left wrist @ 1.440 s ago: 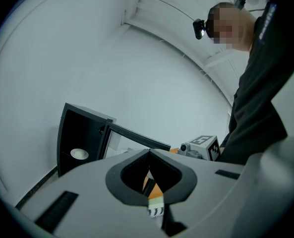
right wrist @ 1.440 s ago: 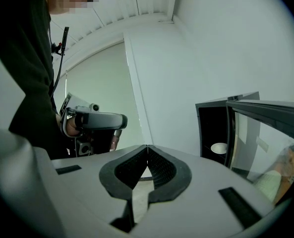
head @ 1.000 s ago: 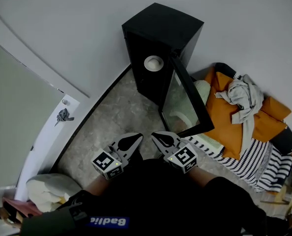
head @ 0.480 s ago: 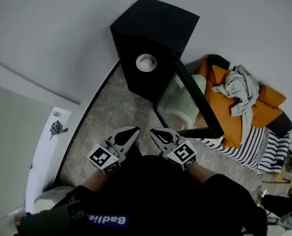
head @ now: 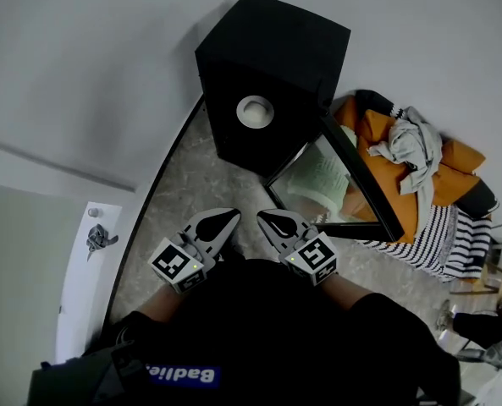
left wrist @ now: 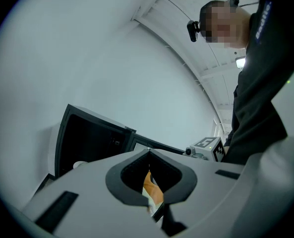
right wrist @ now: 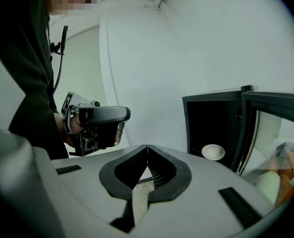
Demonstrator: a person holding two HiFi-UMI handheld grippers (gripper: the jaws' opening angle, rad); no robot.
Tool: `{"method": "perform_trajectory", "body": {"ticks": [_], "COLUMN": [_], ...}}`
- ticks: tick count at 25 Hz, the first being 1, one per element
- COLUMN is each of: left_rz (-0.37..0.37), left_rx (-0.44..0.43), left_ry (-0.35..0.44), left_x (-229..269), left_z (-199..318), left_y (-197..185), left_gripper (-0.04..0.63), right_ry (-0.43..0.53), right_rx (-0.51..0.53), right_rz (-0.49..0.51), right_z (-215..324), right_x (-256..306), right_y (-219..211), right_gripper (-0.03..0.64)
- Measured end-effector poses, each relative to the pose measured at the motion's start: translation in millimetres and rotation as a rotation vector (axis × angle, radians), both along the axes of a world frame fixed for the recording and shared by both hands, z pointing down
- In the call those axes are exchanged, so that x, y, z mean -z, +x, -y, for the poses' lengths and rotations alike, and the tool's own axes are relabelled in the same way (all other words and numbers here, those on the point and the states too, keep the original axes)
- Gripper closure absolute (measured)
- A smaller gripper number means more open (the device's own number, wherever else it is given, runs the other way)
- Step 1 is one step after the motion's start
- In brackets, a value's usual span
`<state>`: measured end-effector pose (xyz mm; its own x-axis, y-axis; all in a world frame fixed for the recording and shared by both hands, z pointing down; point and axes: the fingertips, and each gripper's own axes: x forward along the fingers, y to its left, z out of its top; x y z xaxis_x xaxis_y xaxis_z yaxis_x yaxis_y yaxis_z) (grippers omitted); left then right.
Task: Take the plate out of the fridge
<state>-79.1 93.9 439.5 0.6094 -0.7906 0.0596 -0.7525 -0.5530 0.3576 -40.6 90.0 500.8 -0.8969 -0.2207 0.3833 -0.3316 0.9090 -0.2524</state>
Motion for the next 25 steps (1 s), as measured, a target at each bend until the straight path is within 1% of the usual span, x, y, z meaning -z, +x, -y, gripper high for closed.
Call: {"method": "perform_trajectory", "body": {"ticks": [6,9,12,17,21,25], "left_rz": [0.006,-0.005,-0.022,0.022,0.029,0.014], "left_rx": [-0.034,-0.039,-0.044,-0.044,-0.012,0.037], "left_ry": [-0.002,-0.022,-0.014,-0.022,-0.029,-0.067], "left_x": [-4,-8,-6,-12,-10,-12], "left_z": [4,4,6,15,25,39], "left_y": [-32,-40,-40,-40,-43,-49], "left_gripper": [0.588,0.588,0.588,0.588,0.588,0.588], "right_ry": [0.008,0.014,0.024,0.03,0.038,0.044], "right_rx": [-0.049,-0.06,-0.061,-0.049,-0.024,0.009], "right_rz": [-0.002,-0.017,-0.028,-0.033,-0.022,-0.015], "right_z": [6,8,9,17,27,40], "right_x": [6,7,9,9,12,16], "right_y": [-28,-34,-34,-36,-38,-38], "right_gripper": [0.606,0.606,0.606,0.606,0.606,0.606]}}
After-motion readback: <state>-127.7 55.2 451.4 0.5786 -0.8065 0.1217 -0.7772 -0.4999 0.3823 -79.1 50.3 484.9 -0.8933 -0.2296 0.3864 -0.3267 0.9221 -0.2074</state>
